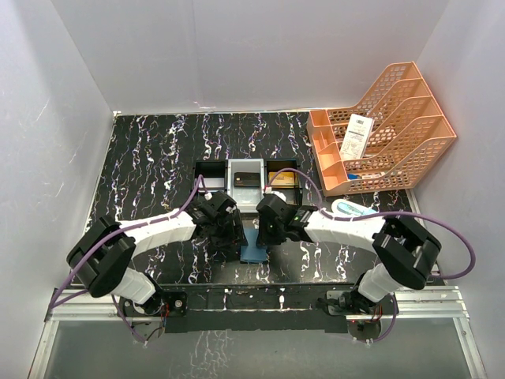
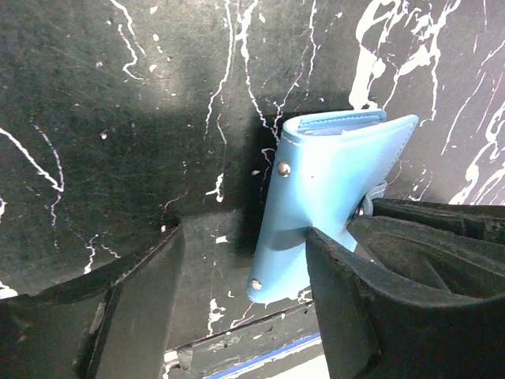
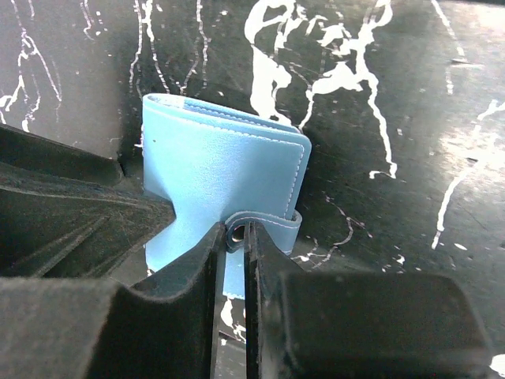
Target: Take the credit cards out of the card holder
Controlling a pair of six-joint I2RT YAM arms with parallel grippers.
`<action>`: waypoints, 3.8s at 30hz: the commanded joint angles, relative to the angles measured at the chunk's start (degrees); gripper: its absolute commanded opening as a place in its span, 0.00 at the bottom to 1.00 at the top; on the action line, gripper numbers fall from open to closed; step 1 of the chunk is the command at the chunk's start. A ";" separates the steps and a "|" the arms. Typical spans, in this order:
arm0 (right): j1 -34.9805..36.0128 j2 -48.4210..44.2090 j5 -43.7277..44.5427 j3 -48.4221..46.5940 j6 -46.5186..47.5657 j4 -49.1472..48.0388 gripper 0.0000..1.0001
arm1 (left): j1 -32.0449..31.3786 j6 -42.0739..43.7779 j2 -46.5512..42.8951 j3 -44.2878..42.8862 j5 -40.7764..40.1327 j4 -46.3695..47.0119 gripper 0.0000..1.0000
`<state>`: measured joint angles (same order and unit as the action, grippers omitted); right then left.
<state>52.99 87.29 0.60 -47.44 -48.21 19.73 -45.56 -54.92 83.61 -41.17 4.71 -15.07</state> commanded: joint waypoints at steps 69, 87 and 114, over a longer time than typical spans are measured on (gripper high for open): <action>-0.89 4.98 0.73 -7.94 1.04 10.62 0.33 | -5.25 -0.21 6.41 2.69 -4.95 -1.48 0.24; -0.14 0.77 5.53 -5.53 4.71 18.87 0.05 | -5.26 -5.49 8.10 4.18 -8.84 -4.08 0.17; -0.39 3.89 -0.58 -11.34 0.68 11.34 0.34 | -5.31 -0.55 4.23 5.19 -5.43 2.12 0.09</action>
<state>52.73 89.43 0.62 -55.83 -46.63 33.78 -50.85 -59.33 86.61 -39.94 4.97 -5.76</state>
